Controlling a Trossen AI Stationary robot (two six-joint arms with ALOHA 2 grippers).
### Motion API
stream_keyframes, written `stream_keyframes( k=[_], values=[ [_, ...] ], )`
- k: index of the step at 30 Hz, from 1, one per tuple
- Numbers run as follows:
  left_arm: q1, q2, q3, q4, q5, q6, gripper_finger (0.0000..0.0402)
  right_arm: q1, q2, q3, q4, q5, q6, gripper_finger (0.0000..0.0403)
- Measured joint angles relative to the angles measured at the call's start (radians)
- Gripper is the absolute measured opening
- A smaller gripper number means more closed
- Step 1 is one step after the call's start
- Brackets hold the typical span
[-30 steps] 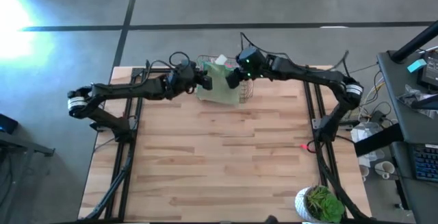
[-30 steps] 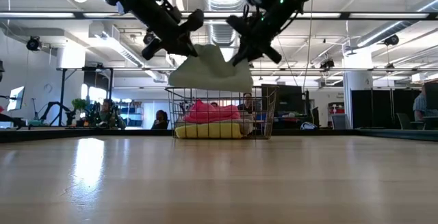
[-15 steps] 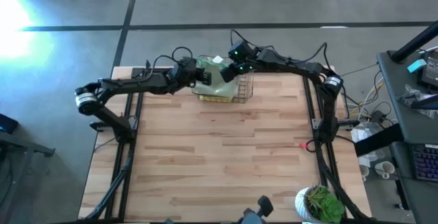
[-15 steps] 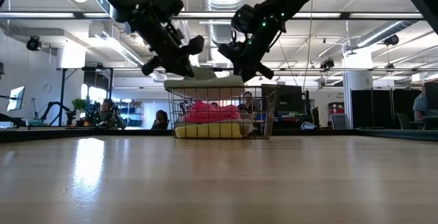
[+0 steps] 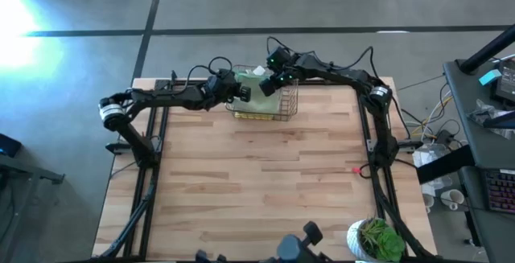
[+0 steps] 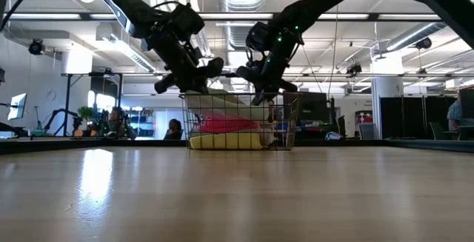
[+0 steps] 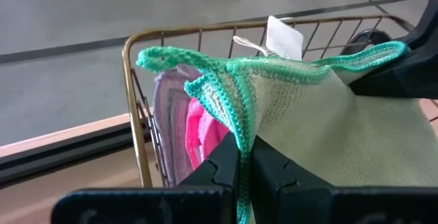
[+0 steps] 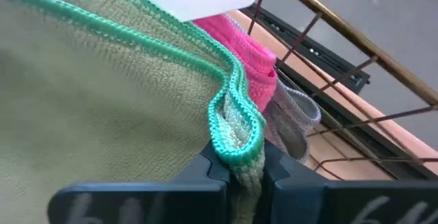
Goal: Fold microfiber towels
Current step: Put the blue towel into the wire basket
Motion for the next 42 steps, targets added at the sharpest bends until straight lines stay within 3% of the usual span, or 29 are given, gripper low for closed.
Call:
stream_keyframes(
  k=[12,16,27,33,42],
  values=[
    [0.007,0.0,0.003,0.102,0.033,0.072,0.0001,-0.035,0.0,0.005,-0.014,0.046,-0.025,0.0011],
    [0.002,-0.002,0.022,0.091,0.081,0.07,0.0001,-0.045,-0.001,0.005,-0.06,0.043,-0.048,0.0011],
    [0.01,0.047,0.036,-0.017,0.065,0.07,0.0001,-0.053,-0.002,0.003,-0.03,-0.005,-0.073,0.0014],
    [0.016,0.049,0.036,-0.022,0.053,0.097,0.0013,-0.053,-0.002,0.003,-0.034,-0.003,-0.073,0.0052],
    [0.027,0.049,0.042,-0.027,0.046,0.22,0.01,-0.059,-0.029,0.0,-0.06,0.006,-0.049,0.013]
  ],
)
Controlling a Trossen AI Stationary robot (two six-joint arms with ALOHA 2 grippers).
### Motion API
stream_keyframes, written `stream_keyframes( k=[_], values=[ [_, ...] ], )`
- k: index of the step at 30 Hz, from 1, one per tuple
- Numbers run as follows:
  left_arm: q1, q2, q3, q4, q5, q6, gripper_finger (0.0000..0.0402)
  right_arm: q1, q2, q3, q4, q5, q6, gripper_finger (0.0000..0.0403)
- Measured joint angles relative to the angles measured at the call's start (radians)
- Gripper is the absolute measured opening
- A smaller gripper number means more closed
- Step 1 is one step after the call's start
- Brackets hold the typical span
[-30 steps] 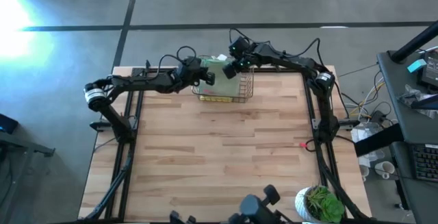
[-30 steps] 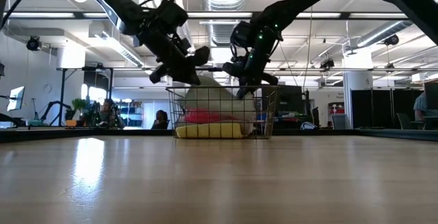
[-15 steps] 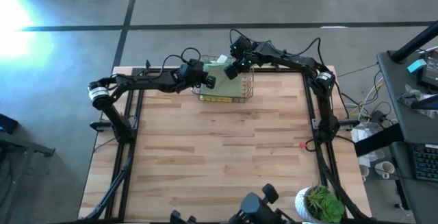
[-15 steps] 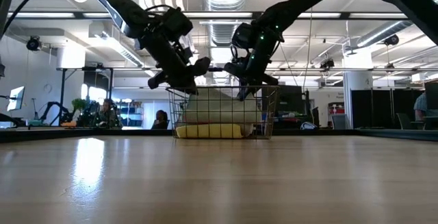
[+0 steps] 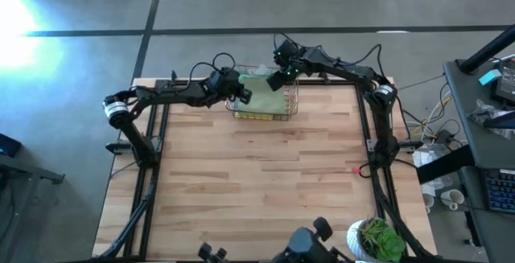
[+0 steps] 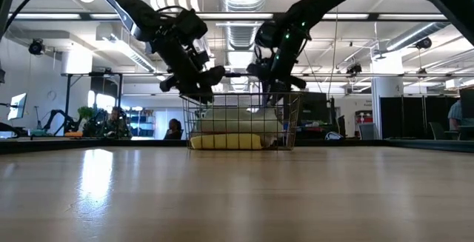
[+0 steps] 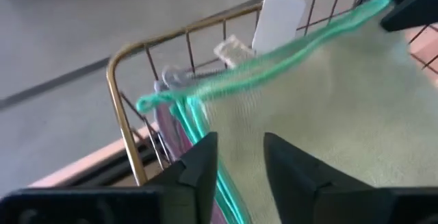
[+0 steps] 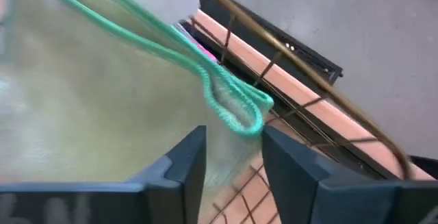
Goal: Fold microfiber towels
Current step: Put the blue towel into the wire basket, then return to Home Position
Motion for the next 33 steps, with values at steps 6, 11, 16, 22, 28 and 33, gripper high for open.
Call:
stream_keyframes(
  k=[6,11,16,22,28,33],
  values=[
    [0.002,-0.058,0.051,0.01,0.012,0.073,0.0147,-0.002,-0.114,0.0,-0.007,-0.006,-0.013,0.0149],
    [0.005,-0.067,0.064,0.003,0.171,0.174,0.0142,0.004,-0.221,0.0,-0.099,-0.012,-0.051,0.0144],
    [0.006,-0.012,0.063,-0.001,0.224,0.164,0.0111,0.041,-0.271,-0.012,-0.179,-0.014,-0.035,0.0131],
    [0.006,-0.011,0.066,0.0,0.233,0.165,0.0074,0.1,-0.283,-0.042,-0.217,-0.013,-0.015,0.0113],
    [-0.009,-0.127,0.066,-0.095,0.271,0.22,0.001,0.178,-0.32,-0.126,-0.255,-0.048,-0.053,0.0051],
    [-0.055,-0.236,0.058,-0.175,0.275,0.249,0.0004,0.245,-0.389,-0.21,-0.23,-0.059,-0.07,0.0011]
  ],
)
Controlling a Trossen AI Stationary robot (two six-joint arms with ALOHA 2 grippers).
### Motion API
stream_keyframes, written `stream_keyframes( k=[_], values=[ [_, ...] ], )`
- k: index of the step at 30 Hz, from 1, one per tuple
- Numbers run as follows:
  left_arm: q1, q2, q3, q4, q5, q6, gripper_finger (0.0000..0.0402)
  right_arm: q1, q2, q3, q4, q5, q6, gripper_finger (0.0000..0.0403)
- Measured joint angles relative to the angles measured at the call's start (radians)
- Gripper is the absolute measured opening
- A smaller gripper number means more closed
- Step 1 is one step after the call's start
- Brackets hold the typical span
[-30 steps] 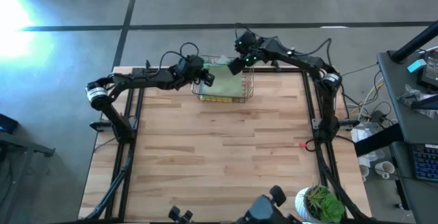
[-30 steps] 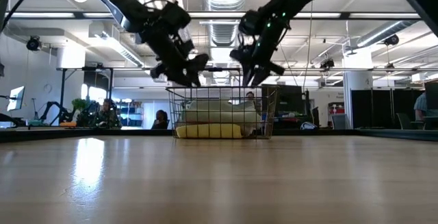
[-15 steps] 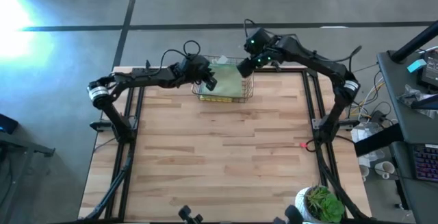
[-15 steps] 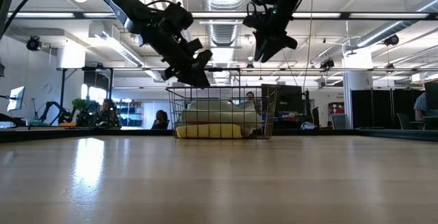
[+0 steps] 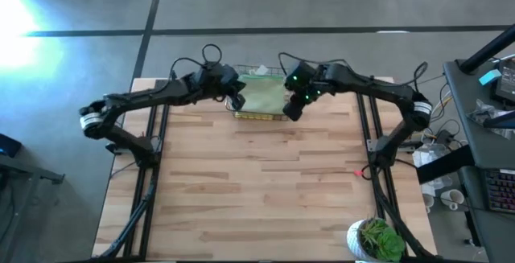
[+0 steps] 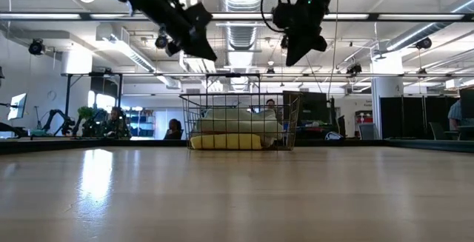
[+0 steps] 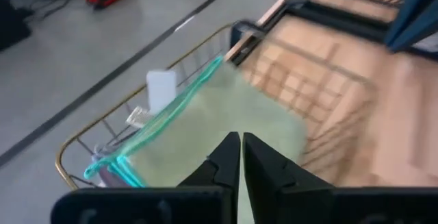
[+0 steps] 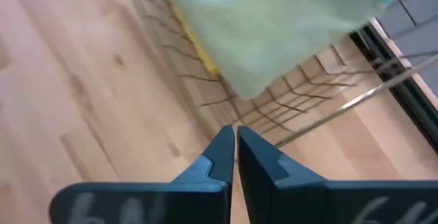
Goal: Fold microfiber towels
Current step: Return to Home Position
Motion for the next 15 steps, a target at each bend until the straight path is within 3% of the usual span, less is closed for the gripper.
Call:
stream_keyframes(
  k=[8,15],
  values=[
    [-0.129,-0.224,-0.143,-0.007,0.002,-0.005,0.0,0.129,-0.179,-0.202,0.191,-0.016,0.005,0.0009],
    [-0.246,-0.469,-0.387,0.165,0.003,-0.088,0.0,0.243,-0.342,-0.396,0.388,-0.063,0.013,0.0009]
  ],
)
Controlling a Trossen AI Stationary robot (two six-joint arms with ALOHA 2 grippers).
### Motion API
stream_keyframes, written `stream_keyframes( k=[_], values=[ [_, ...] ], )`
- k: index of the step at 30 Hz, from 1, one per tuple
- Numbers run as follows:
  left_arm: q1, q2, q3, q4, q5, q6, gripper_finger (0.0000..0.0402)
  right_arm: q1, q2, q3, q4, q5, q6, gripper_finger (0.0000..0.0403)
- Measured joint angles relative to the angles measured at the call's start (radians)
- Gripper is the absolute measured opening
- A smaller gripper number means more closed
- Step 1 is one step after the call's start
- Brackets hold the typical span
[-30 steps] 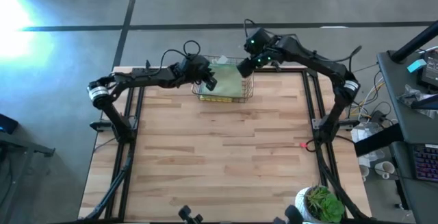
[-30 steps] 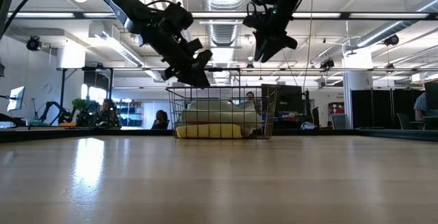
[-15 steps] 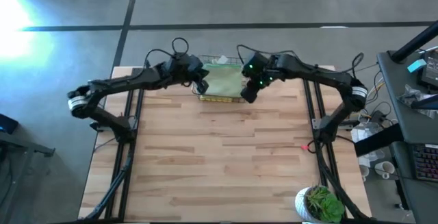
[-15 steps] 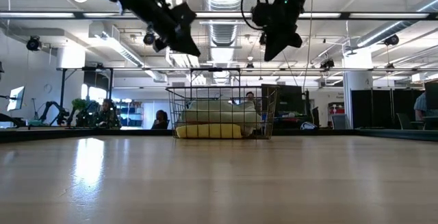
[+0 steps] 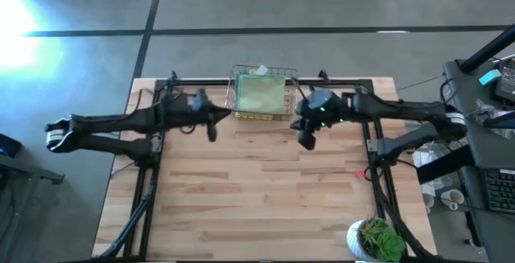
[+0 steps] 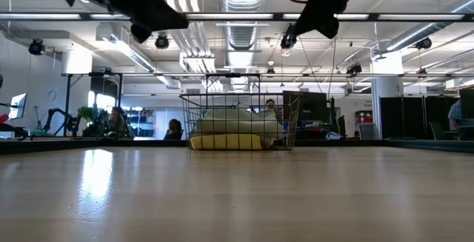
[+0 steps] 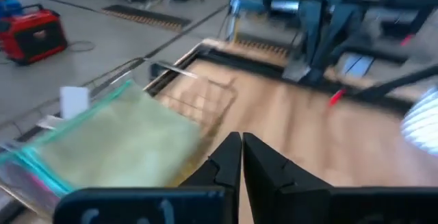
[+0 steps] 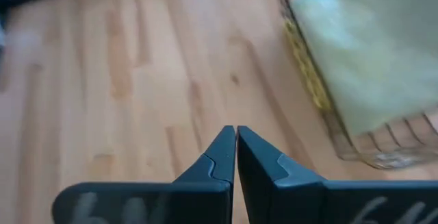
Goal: Fold microfiber towels
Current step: Return to Home Position
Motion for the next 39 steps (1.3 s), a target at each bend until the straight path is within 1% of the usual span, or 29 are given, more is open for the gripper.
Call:
stream_keyframes(
  k=[4,7,9,14,17,20,24,30,36,39],
  values=[
    [-0.057,-0.107,-0.147,0.082,-0.009,-0.115,0.0,0.059,-0.07,-0.094,0.113,0.0,0.017,0.0009],
    [-0.111,-0.165,-0.226,0.085,-0.052,-0.198,0.0,0.094,-0.11,-0.156,0.173,0.0,0.054,0.0009],
    [-0.15,-0.197,-0.269,0.094,-0.061,-0.232,0.0,0.113,-0.126,-0.187,0.192,0.001,0.098,0.0009],
    [-0.252,-0.255,-0.342,0.139,-0.069,-0.26,0.0,0.157,-0.155,-0.23,0.251,0.004,0.202,0.0009],
    [-0.309,-0.279,-0.38,0.143,-0.086,-0.259,0.0,0.174,-0.157,-0.237,0.291,0.006,0.22,0.0009],
    [-0.343,-0.313,-0.427,0.167,-0.09,-0.256,0.0,0.177,-0.155,-0.238,0.361,0.011,0.241,0.0009],
    [-0.356,-0.383,-0.515,0.182,-0.092,-0.228,0.0,0.176,-0.158,-0.214,0.381,0.012,0.236,0.0009],
    [-0.355,-0.514,-0.665,0.242,-0.088,-0.234,0.0,0.165,-0.183,-0.14,0.381,0.016,0.234,0.0009],
    [-0.355,-0.654,-0.678,0.181,-0.085,-0.205,0.0,0.167,-0.228,-0.047,0.359,0.014,0.194,0.0009],
    [-0.355,-0.715,-0.678,0.157,-0.085,-0.199,0.0,0.167,-0.27,0.003,0.296,0.015,0.144,0.0009]
  ],
)
